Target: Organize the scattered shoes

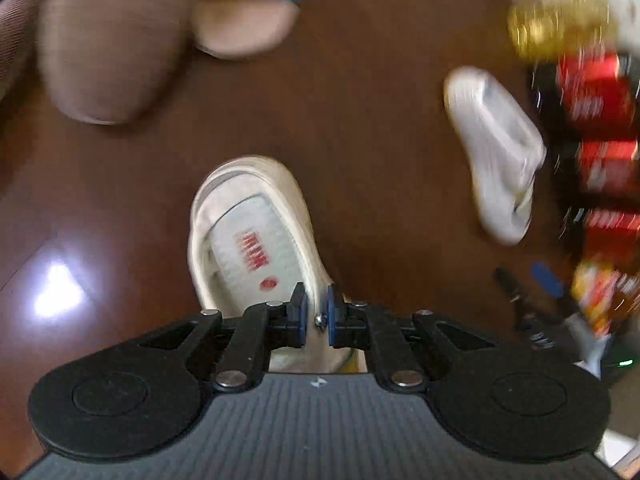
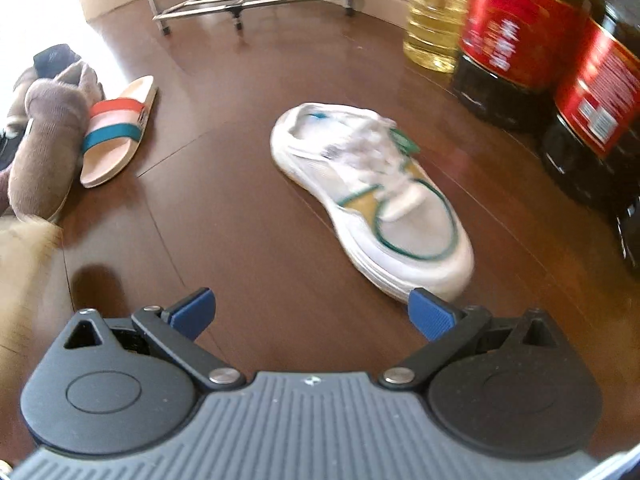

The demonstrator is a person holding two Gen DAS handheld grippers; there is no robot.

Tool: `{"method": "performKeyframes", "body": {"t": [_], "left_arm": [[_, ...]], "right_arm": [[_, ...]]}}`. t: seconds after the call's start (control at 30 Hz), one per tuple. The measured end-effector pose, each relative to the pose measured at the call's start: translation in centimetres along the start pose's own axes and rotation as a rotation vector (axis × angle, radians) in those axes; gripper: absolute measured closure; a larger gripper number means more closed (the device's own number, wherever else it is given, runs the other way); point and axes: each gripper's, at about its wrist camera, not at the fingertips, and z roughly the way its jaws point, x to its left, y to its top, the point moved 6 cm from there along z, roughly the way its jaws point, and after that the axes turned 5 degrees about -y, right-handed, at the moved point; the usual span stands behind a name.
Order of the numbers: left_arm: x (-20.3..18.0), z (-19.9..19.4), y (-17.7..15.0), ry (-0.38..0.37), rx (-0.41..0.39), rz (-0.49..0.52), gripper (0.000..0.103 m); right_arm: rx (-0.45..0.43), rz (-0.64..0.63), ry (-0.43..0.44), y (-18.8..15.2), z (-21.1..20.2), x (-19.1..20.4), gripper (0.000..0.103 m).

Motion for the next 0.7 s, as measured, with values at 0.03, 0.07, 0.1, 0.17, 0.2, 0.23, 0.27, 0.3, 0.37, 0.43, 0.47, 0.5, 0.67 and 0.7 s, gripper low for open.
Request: {"method": "performKeyframes", "body": {"t": [0.03,0.07,0.1,0.17,0.2,0.23,0.27,0.3,0.37,0.43,0.47,0.5,0.67,0.7], "left_arm": [[-1.2,-0.2,-0.5,0.011,0.002,0.040,0.091],[-1.9,-1.0,-1.0,0.031,-0.010,0.073,0.087],[-2.6,-1.8,-1.6,0.052,-0.024,0.105,0.075],[-3.8,-5.2,-3.7,0.121,-0.077,0.163,0.055],[-3.9,-6.6,-4.5,0.140,-0.104,0.170,0.048],[-3.7,-7.9,-4.7,0.156,-0.135,0.168,0.046],[-3.5,-8.9,-4.9,0.168,-0.158,0.161,0.046],[-3.6,-9.5,-5.3,0.177,-0.174,0.153,0.043],[-2.8,-11.7,-7.2,0.192,-0.233,0.102,0.041],[-1.9,-12.5,-7.2,0.184,-0.237,0.070,0.040],[-1.5,-12.8,-7.2,0.180,-0.237,0.055,0.040],[-1.3,-12.9,-7.0,0.186,-0.241,0.061,0.036],[-1.0,-11.5,-6.9,0.262,-0.229,0.130,0.029],[-1.0,-11.2,-6.9,0.278,-0.217,0.151,0.029]], "right_arm": [[-0.008,0.009,0.004,-0.4,-0.3,-0.7,0.001],[-0.018,0.013,0.010,-0.8,-0.6,-1.2,0.001],[-0.025,0.014,0.016,-1.1,-0.8,-1.4,0.001],[-0.054,0.000,0.087,-1.9,-1.7,-0.8,0.001],[-0.064,-0.016,0.130,-2.2,-2.0,-0.1,0.001],[-0.078,-0.059,0.220,-2.8,-2.5,1.7,0.001],[-0.078,-0.099,0.267,-3.2,-2.6,3.0,0.001],[-0.077,-0.160,0.325,-3.9,-2.6,5.0,0.001],[-0.062,-0.285,0.392,-5.2,-2.2,8.6,0.001],[-0.063,-0.428,0.439,-6.8,-1.5,12.6,0.001],[-0.067,-0.468,0.439,-7.2,-1.3,13.6,0.001],[-0.071,-0.515,0.437,-7.8,-0.9,14.8,0.001],[-0.071,-0.716,0.287,-10.9,1.9,18.8,0.001],[-0.061,-0.730,0.273,-11.2,2.2,18.8,0.004]]}}
